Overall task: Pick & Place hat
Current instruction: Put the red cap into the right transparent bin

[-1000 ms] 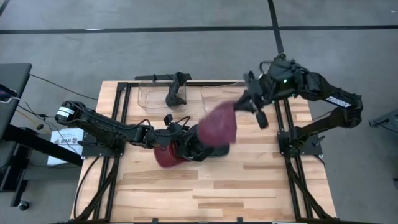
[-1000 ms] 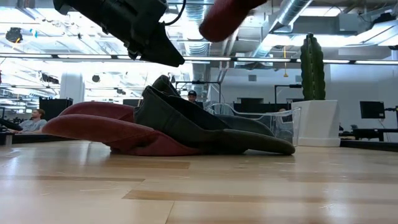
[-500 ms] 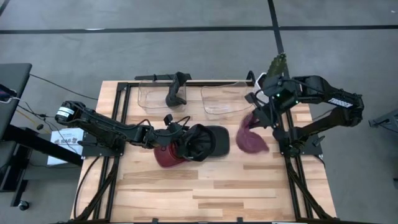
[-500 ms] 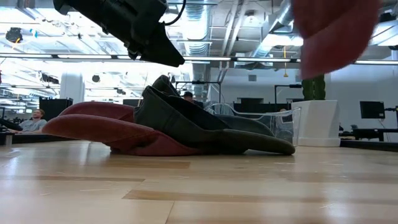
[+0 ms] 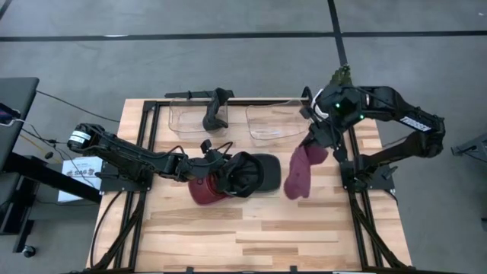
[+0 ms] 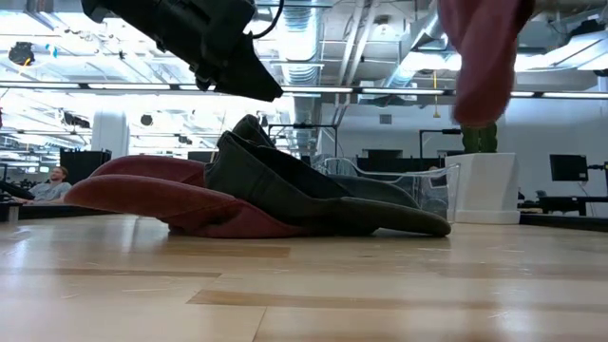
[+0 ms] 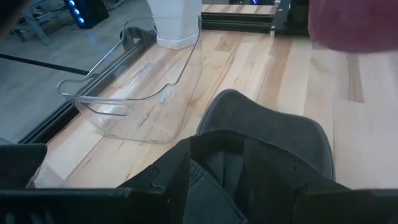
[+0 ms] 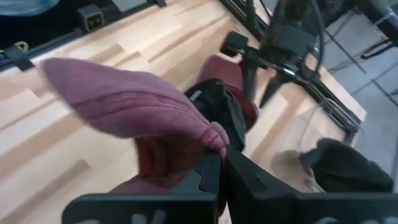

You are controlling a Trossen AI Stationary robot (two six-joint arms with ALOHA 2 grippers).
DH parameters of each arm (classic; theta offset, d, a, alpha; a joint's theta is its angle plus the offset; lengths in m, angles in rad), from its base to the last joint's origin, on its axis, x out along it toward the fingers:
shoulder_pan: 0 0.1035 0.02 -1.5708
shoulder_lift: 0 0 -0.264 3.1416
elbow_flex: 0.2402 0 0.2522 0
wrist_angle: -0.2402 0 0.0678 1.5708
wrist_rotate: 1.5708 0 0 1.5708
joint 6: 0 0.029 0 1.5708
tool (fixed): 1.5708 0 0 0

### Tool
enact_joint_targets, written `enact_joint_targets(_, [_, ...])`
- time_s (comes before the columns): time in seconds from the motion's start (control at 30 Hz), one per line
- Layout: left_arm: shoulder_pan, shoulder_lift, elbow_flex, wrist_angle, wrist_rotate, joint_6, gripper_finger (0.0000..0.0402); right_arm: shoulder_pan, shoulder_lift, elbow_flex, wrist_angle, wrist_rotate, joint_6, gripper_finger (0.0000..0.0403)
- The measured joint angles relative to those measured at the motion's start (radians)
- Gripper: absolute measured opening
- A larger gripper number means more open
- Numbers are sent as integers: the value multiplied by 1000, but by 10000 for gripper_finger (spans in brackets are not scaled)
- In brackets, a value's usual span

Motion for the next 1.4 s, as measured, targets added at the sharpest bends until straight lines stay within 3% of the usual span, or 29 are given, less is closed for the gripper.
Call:
enact_joint_targets(0.23, [0,0,0,62,0,0,149,-96,0,0,7,-9,-62,0])
enact_joint_targets(0.53, [0,0,0,88,0,0,149,-244,0,-22,24,-115,-46,0])
enact_joint_targets(0.83, [0,0,0,103,0,0,149,-459,24,-158,207,-175,-28,0])
enact_joint_targets(1.0, [0,0,0,108,0,0,149,-582,77,-166,258,-244,-1,0])
enact_joint_targets(1.3, [0,0,0,114,0,0,149,-691,152,-166,337,-244,-3,0])
enact_joint_targets(1.4, [0,0,0,115,0,0,149,-705,177,-166,320,-194,-25,0])
